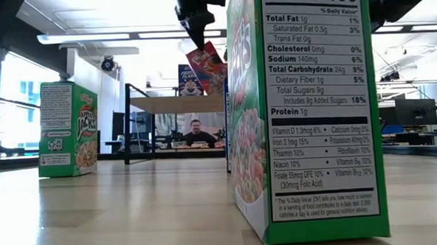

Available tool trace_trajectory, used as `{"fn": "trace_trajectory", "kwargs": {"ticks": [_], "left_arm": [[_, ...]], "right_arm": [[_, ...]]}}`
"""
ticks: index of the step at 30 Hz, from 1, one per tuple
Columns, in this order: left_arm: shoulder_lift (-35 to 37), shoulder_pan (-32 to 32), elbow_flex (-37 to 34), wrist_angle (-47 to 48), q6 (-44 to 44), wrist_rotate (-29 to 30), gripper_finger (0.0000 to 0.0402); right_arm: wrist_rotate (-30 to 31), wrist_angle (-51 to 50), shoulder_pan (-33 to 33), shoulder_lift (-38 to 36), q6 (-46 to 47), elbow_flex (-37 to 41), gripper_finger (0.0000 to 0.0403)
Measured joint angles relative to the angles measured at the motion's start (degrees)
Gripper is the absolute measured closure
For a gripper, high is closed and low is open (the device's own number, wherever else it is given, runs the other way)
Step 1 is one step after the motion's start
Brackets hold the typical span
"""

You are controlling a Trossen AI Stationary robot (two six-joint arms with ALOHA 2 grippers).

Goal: Stack cereal on shelf
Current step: Put the top red cereal box aligned with the other red cereal box on the shelf

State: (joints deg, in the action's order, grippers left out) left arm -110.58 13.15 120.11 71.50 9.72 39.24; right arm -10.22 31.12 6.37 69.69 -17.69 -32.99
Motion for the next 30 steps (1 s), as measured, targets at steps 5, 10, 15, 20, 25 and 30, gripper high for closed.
{"fn": "trace_trajectory", "kwargs": {"ticks": [5, 10, 15, 20, 25, 30], "left_arm": [[0.06, -0.11, 0.0, -1.39, 0.04, 0.0, 0.0378], [0.06, -0.13, 0.0, -1.39, 0.12, 0.0, 0.033], [0.06, -0.25, 0.0, -1.71, 0.57, 0.0, 0.029], [2.27, -2.04, -0.09, -3.37, 0.95, 1.14, 0.0285], [8.98, -3.87, -1.58, -3.65, -2.48, -5.37, 0.0327], [19.67, -4.72, -13.54, -6.82, -7.88, -9.38, 0.0385]], "right_arm": [[-0.01, 0.0, 0.0, 0.0, 0.02, 0.0, 0.0402], [-0.01, 0.01, 0.0, 0.0, 0.02, 0.0, 0.0402], [0.0, 0.0, 0.0, 0.0, 0.02, 0.0, 0.0402], [0.0, -0.17, 0.0, 0.0, 0.15, 0.0, 0.0402], [0.0, -0.58, 0.0, 0.0, 0.07, 0.0, 0.0402], [0.0, -1.07, 0.0, 0.0, 0.08, 0.0, 0.0402]]}}
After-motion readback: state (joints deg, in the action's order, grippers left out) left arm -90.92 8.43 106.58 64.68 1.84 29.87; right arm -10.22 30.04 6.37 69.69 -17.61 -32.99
